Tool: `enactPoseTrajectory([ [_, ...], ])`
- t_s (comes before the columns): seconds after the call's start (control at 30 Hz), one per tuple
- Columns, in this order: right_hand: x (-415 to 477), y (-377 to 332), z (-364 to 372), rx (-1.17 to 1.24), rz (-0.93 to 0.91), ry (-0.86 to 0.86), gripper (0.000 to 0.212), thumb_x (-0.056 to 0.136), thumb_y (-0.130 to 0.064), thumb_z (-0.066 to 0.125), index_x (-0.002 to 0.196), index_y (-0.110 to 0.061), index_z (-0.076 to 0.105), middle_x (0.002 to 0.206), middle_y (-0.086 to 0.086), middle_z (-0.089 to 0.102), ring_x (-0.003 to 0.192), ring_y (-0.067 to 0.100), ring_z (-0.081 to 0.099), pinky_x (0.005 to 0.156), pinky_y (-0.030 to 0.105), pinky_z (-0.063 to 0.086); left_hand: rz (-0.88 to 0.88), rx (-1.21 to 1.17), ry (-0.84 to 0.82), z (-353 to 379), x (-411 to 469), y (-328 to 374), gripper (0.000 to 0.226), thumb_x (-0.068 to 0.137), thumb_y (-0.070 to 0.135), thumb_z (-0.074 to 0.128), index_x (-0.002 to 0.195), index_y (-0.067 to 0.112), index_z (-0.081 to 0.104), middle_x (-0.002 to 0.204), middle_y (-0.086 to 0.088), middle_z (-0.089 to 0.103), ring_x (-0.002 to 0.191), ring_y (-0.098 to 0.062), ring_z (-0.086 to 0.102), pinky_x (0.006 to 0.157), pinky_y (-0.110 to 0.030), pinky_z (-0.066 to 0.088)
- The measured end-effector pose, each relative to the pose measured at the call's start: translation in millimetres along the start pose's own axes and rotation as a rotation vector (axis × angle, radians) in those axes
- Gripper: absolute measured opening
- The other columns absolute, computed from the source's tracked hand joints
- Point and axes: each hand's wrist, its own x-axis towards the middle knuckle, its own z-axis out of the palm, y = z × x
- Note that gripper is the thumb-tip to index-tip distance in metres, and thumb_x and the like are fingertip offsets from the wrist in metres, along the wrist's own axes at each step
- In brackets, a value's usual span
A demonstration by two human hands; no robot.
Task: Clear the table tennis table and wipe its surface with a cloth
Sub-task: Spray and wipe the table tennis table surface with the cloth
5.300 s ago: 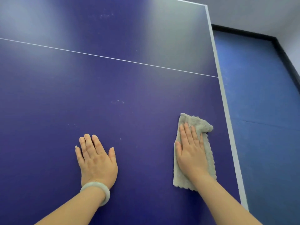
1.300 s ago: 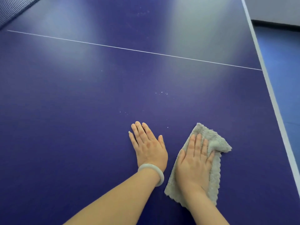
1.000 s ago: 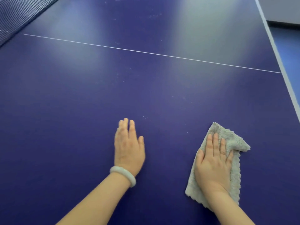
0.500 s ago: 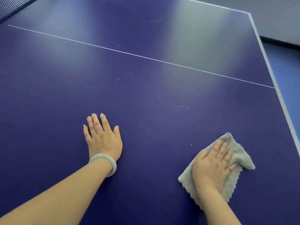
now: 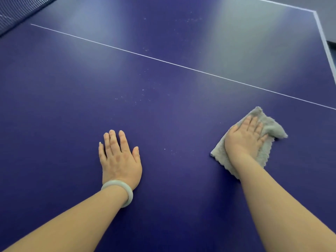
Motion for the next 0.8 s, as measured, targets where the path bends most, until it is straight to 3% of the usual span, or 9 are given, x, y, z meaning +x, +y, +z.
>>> enactPoseTrajectory([
  [0.07, -17.5, -33.5, 8.1, 0.006, -0.193, -0.016, 0.059, 0.103, -0.031, 0.014, 0.158, -0.016, -0.002, 0.165, 0.0, -0.006, 0.152, 0.021, -0.006, 0.122, 0.049, -0.007, 0.0, 0.007, -0.004, 0.3, 0.5, -0.6, 0.07, 0.097, 0.046, 0.01, 0.157, 0.008, 0.01, 0.163, -0.016, 0.009, 0.152, -0.03, 0.003, 0.123, -0.047, 0.004],
  [0.17, -54.7, -49.2, 18.4, -0.045, -0.779, -0.114, 0.058, 0.104, -0.035, 0.017, 0.158, -0.022, 0.0, 0.164, -0.008, -0.007, 0.152, 0.013, -0.009, 0.122, 0.042, -0.011, -0.003, 0.011, -0.003, -0.6, 0.4, -0.6, 0.074, 0.094, 0.047, 0.004, 0.157, 0.008, 0.011, 0.163, -0.016, 0.009, 0.152, -0.029, 0.003, 0.123, -0.047, 0.005],
  [0.2, -56.0, -40.8, 17.6, -0.075, -0.9, -0.136, 0.059, 0.102, -0.038, 0.016, 0.158, -0.023, 0.004, 0.164, -0.009, -0.004, 0.152, 0.012, -0.007, 0.122, 0.04, -0.009, -0.006, 0.004, 0.002, -1.0, 0.3, -0.7, 0.075, 0.094, 0.047, 0.004, 0.157, 0.008, 0.012, 0.163, -0.016, 0.009, 0.152, -0.029, 0.003, 0.123, -0.047, 0.006],
  [0.27, -31.7, -15.7, 10.0, -0.064, -0.835, -0.098, 0.062, 0.1, -0.04, 0.016, 0.158, -0.022, 0.01, 0.165, -0.006, 0.004, 0.152, 0.013, 0.0, 0.122, 0.038, -0.006, -0.006, -0.006, 0.009, -0.9, 0.6, 0.1, 0.075, 0.094, 0.047, 0.005, 0.157, 0.008, 0.014, 0.163, -0.017, 0.011, 0.152, -0.029, 0.004, 0.123, -0.047, 0.006],
  [0.4, 39.9, 10.6, -7.5, -0.017, -0.294, -0.072, 0.059, 0.103, -0.034, 0.02, 0.158, -0.019, 0.006, 0.166, -0.002, 0.001, 0.152, 0.017, -0.002, 0.123, 0.045, -0.003, -0.01, -0.016, 0.009, 0.9, 0.9, 0.2, 0.073, 0.095, 0.046, 0.009, 0.156, 0.007, 0.018, 0.162, -0.018, 0.015, 0.151, -0.03, 0.008, 0.123, -0.049, 0.008],
  [0.5, 70.2, -29.4, -5.5, -0.003, -0.202, -0.043, 0.06, 0.103, -0.032, 0.018, 0.158, -0.015, 0.005, 0.166, 0.002, 0.001, 0.152, 0.022, -0.002, 0.122, 0.049, -0.003, -0.013, -0.004, 0.006, 2.3, 1.1, -0.6, 0.074, 0.095, 0.047, 0.006, 0.156, 0.008, 0.016, 0.163, -0.017, 0.013, 0.152, -0.029, 0.007, 0.123, -0.048, 0.009],
  [0.6, 69.4, -84.7, 3.2, 0.002, -0.406, -0.102, 0.058, 0.104, -0.031, 0.018, 0.158, -0.017, 0.004, 0.166, -0.001, -0.001, 0.152, 0.019, -0.004, 0.122, 0.046, -0.006, -0.005, -0.012, 0.014, 2.2, 1.9, 0.3, 0.075, 0.094, 0.048, 0.002, 0.156, 0.009, 0.015, 0.163, -0.015, 0.011, 0.152, -0.028, 0.005, 0.123, -0.047, 0.007],
  [0.73, 31.0, -97.4, 10.6, -0.085, -1.001, -0.18, 0.057, 0.106, -0.037, 0.022, 0.158, -0.023, 0.006, 0.164, -0.009, 0.0, 0.152, 0.012, -0.003, 0.123, 0.039, -0.007, -0.015, -0.006, 0.03, 4.0, 2.2, -1.7, 0.068, 0.1, 0.043, 0.001, 0.156, 0.009, 0.016, 0.163, -0.015, 0.013, 0.152, -0.028, 0.006, 0.123, -0.048, 0.009],
  [0.8, 44.7, -79.1, 5.1, -0.07, -0.998, -0.142, 0.06, 0.103, -0.039, 0.025, 0.158, -0.022, 0.011, 0.165, -0.006, 0.007, 0.152, 0.014, 0.004, 0.123, 0.036, -0.003, -0.012, 0.0, 0.019, 5.0, 1.7, -1.6, 0.068, 0.099, 0.043, 0.001, 0.156, 0.009, 0.015, 0.163, -0.015, 0.012, 0.152, -0.029, 0.006, 0.123, -0.048, 0.01],
])
